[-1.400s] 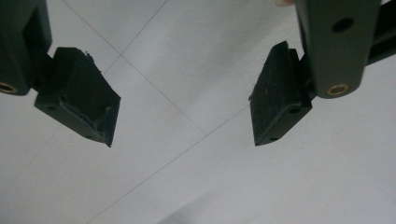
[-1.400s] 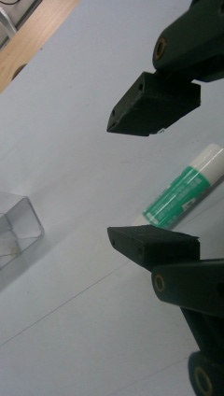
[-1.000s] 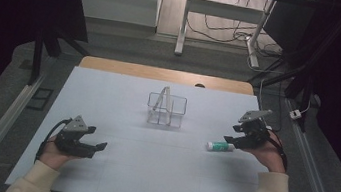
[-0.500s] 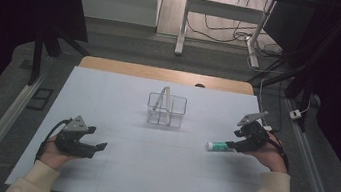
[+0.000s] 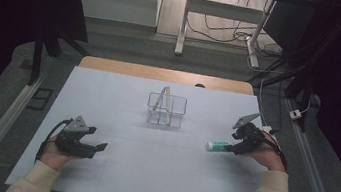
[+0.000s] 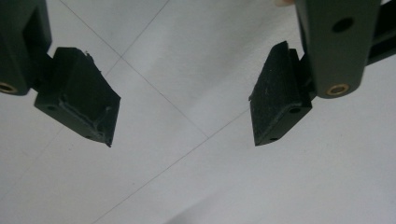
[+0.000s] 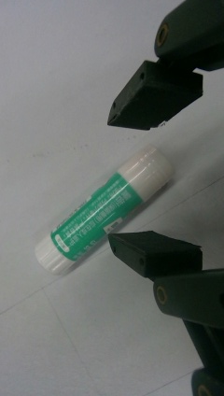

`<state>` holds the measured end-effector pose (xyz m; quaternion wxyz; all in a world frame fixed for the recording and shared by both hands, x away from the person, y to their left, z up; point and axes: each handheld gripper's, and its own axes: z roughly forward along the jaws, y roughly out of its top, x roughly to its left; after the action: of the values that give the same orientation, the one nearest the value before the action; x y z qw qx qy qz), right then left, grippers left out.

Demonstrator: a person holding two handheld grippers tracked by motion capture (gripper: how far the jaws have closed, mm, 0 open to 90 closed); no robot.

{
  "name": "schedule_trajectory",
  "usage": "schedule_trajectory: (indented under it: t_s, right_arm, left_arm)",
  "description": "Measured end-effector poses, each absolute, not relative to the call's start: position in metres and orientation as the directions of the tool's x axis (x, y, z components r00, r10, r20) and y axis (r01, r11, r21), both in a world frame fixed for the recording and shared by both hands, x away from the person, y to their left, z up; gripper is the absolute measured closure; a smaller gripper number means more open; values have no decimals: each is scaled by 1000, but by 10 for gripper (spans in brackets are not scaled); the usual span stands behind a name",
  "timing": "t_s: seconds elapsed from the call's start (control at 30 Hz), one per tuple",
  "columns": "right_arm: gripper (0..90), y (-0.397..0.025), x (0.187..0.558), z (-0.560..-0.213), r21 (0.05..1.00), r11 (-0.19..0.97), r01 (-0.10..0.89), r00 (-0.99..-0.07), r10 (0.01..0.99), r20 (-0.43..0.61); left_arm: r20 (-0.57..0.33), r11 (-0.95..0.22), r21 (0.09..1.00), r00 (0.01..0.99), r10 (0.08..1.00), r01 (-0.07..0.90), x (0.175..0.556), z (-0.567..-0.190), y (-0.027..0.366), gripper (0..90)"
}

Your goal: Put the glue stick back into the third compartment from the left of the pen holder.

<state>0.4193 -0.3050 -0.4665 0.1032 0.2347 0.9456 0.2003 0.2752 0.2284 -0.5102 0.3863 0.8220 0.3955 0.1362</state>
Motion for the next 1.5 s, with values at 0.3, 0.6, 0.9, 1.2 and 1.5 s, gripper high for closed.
schedule_trajectory:
  t_s: [0.3,0.6,0.9,1.2,1.5]
  right_arm:
    - [362,-295,422,-477,379,846,376,-890,443,-106]
    - [365,-294,426,-485,350,856,380,-894,437,-99]
    - [440,-296,427,-491,328,867,374,-904,420,-79]
    - [642,-299,425,-490,331,884,331,-928,368,-55]
    - [649,-298,424,-486,362,876,318,-931,360,-55]
  left_arm:
    - [-80,-390,743,652,754,543,275,-510,228,245]
    - [-80,-390,746,655,752,540,275,-510,228,245]
    - [-83,-388,745,653,753,542,275,-510,228,245]
    - [-84,-388,745,653,753,543,275,-510,228,245]
    - [-83,-386,747,652,754,541,275,-510,228,245]
